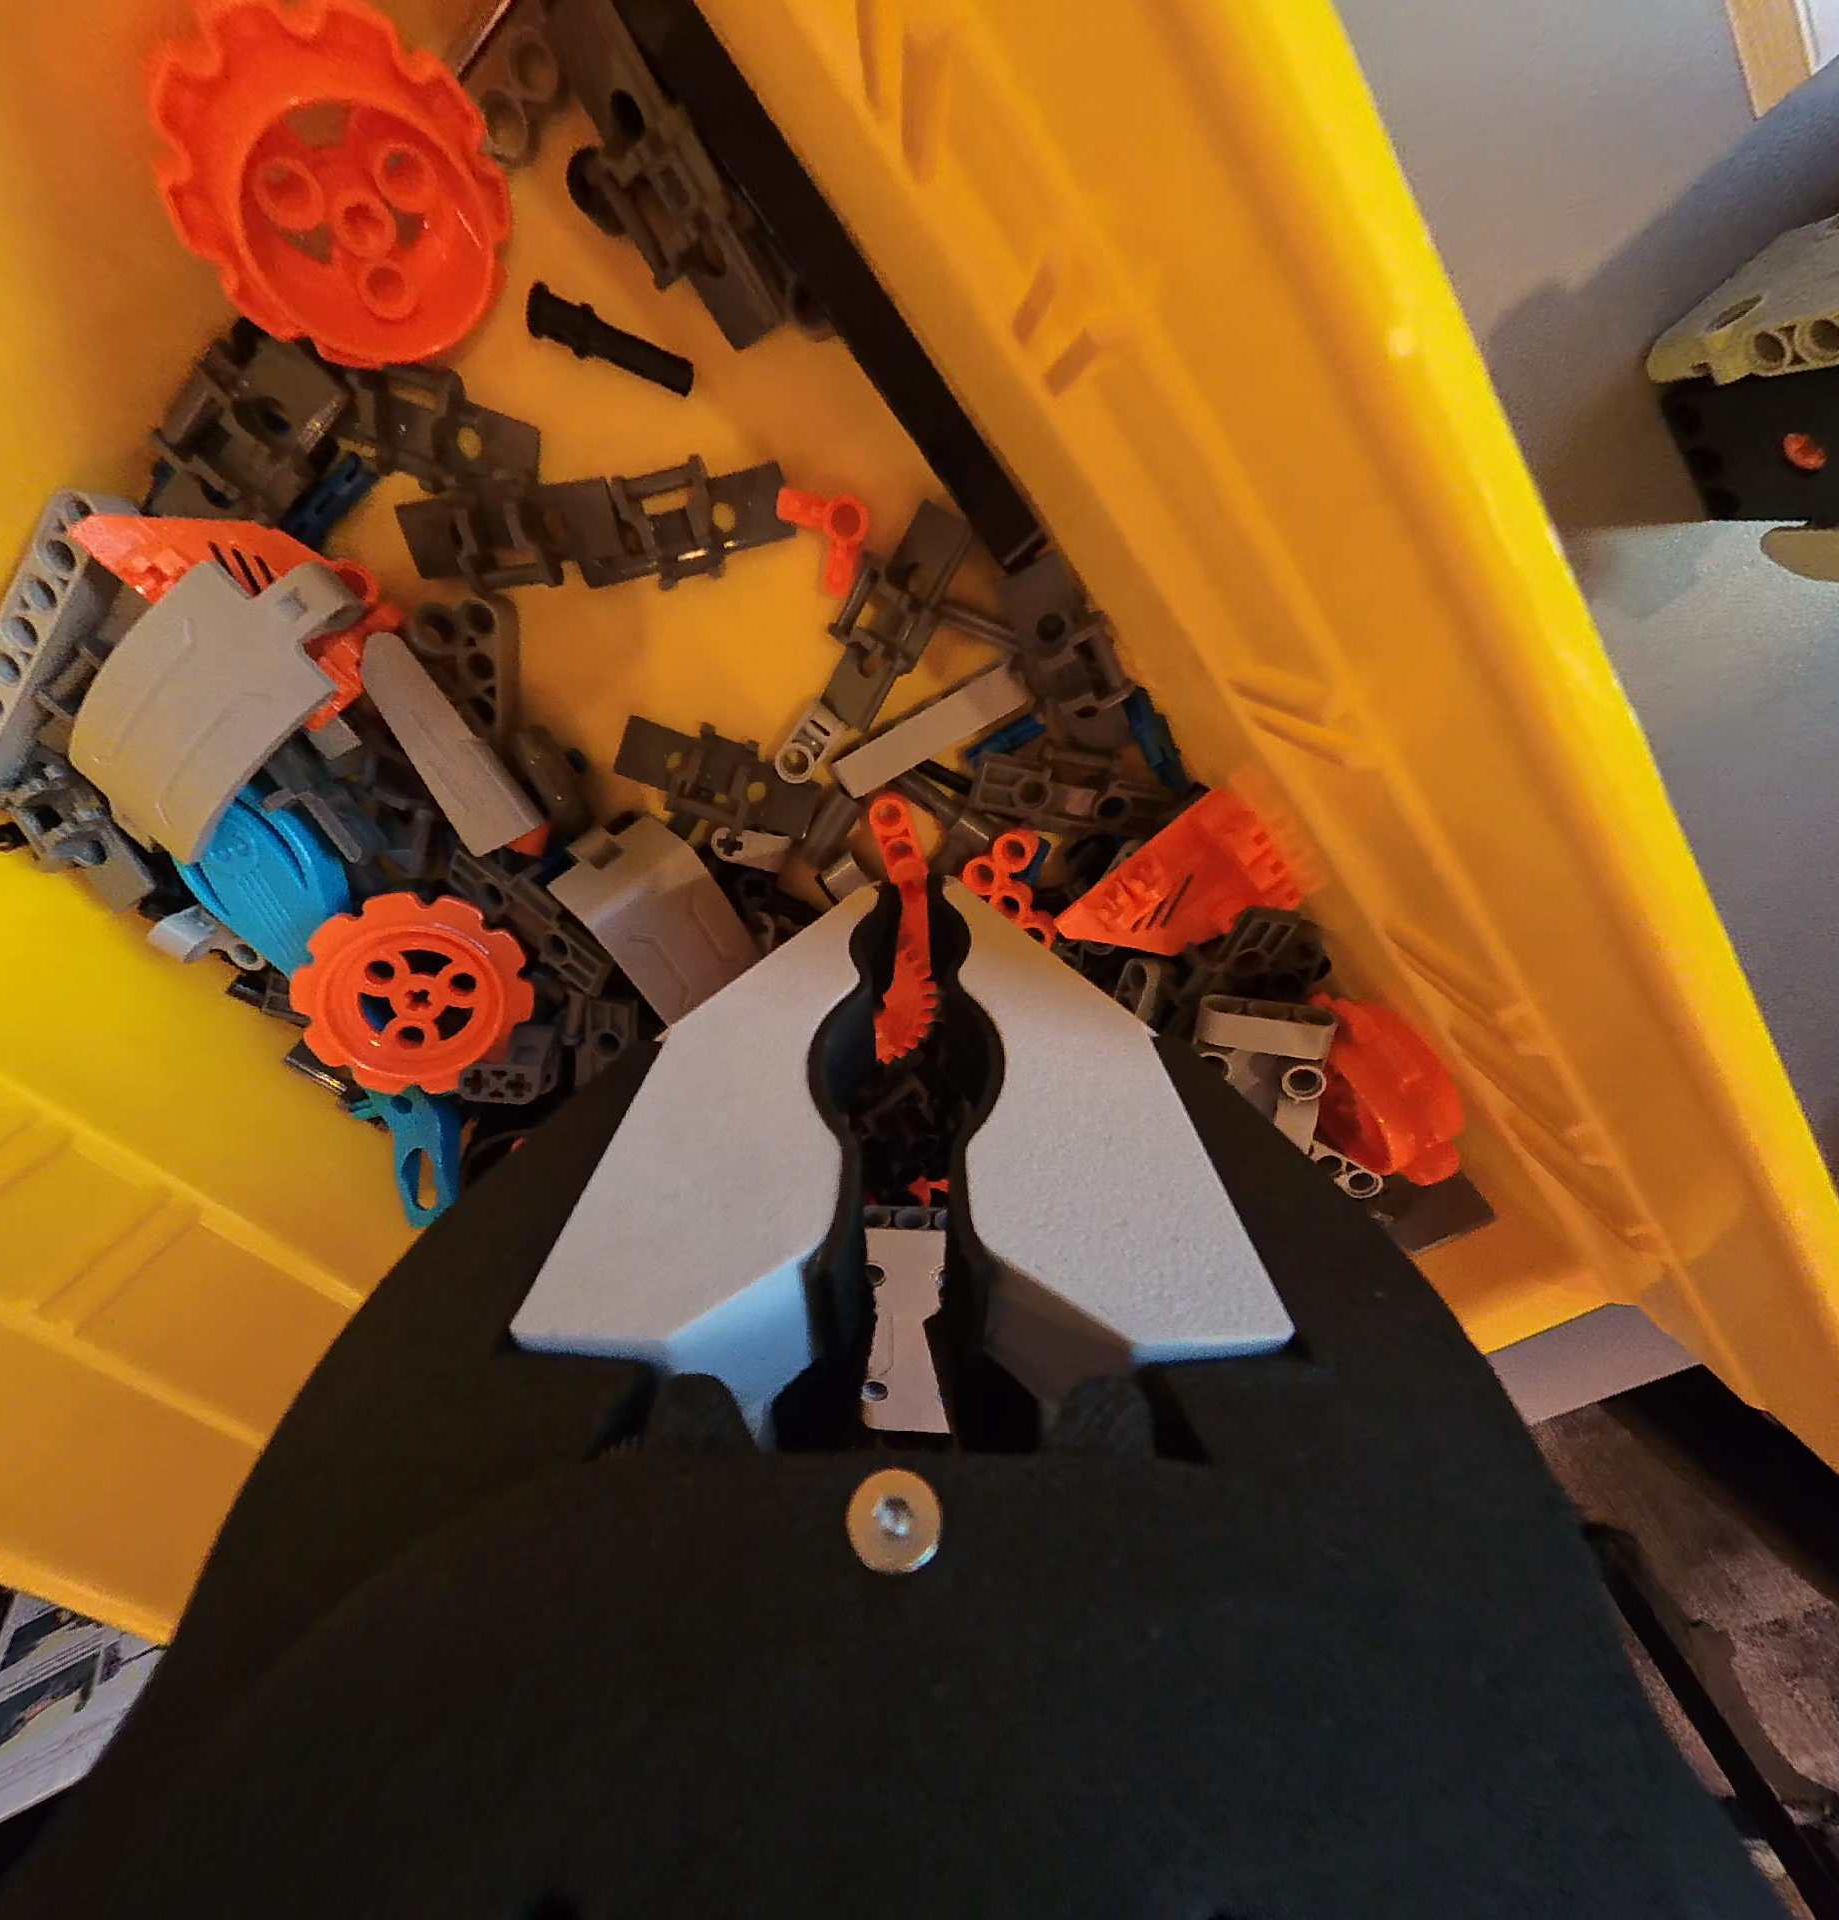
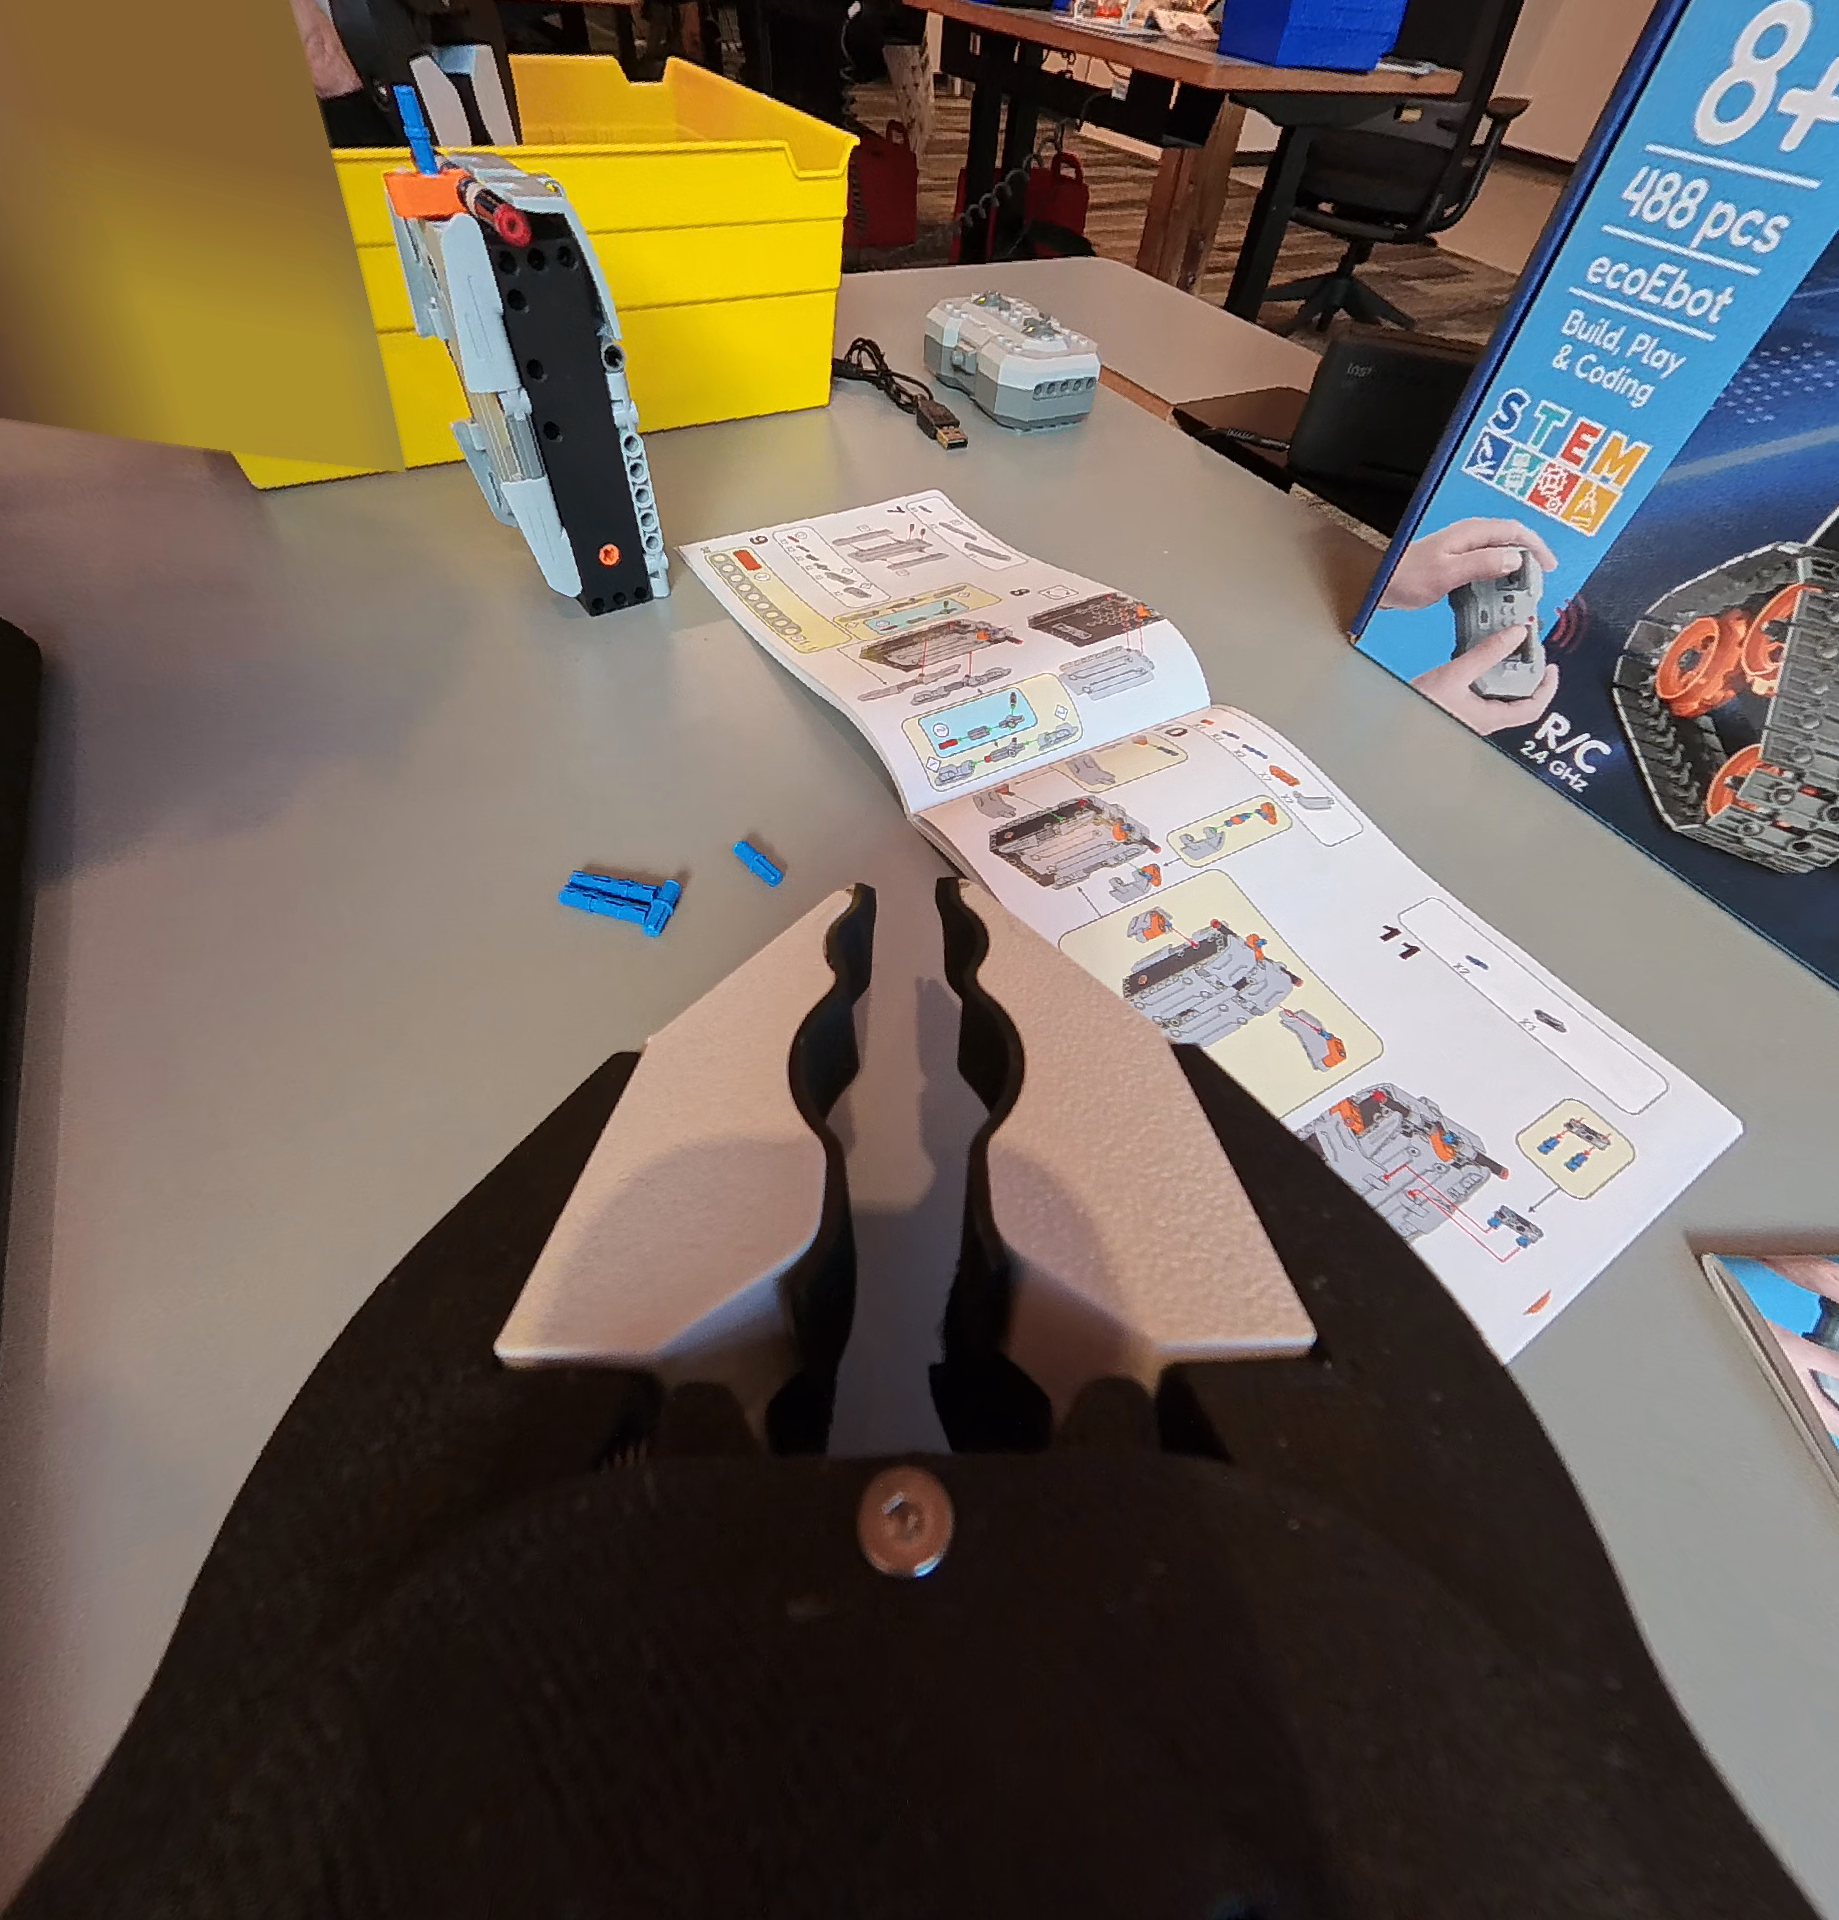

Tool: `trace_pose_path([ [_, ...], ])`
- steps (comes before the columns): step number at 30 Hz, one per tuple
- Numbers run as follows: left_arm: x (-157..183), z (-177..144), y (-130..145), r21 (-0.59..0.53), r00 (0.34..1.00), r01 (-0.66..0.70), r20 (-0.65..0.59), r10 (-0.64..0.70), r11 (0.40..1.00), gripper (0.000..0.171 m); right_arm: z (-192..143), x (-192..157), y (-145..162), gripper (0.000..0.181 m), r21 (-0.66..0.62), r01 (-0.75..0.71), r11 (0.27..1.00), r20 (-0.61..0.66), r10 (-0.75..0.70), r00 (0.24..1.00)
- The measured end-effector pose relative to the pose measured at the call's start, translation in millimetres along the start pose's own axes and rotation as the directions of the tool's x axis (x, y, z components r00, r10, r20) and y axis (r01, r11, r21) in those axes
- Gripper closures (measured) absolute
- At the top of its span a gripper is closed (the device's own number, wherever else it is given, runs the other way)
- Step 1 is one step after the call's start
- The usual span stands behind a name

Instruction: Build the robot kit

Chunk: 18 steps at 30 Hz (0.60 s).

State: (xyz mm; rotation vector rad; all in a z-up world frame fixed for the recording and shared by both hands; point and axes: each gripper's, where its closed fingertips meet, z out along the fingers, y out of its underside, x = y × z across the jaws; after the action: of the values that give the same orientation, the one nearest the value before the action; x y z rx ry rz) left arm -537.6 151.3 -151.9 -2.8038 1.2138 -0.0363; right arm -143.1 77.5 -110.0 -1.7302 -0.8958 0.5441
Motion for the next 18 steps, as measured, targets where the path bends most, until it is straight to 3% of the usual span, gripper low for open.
trace_pose_path([
  [13,-3.5,-10.8,-1.3,0.003,1.000,0.013,0.006,-0.013,1.000,0.171,-2.0,2.2,1.1,0.169,-0.003,-0.007,1.000,0.006,0.007,1.000],
  [16,-1.0,-10.9,1.9,-0.016,0.997,0.056,-0.046,-0.056,0.998,0.155,-1.6,1.7,1.6,0.170,-0.007,-0.006,1.000,0.009,0.006,1.000],
  [18,-4.8,-11.5,1.1,-0.008,0.996,0.080,-0.046,-0.080,0.997,0.153,-1.5,1.1,1.6,0.170,-0.007,-0.002,1.000,0.011,0.002,1.000],
])
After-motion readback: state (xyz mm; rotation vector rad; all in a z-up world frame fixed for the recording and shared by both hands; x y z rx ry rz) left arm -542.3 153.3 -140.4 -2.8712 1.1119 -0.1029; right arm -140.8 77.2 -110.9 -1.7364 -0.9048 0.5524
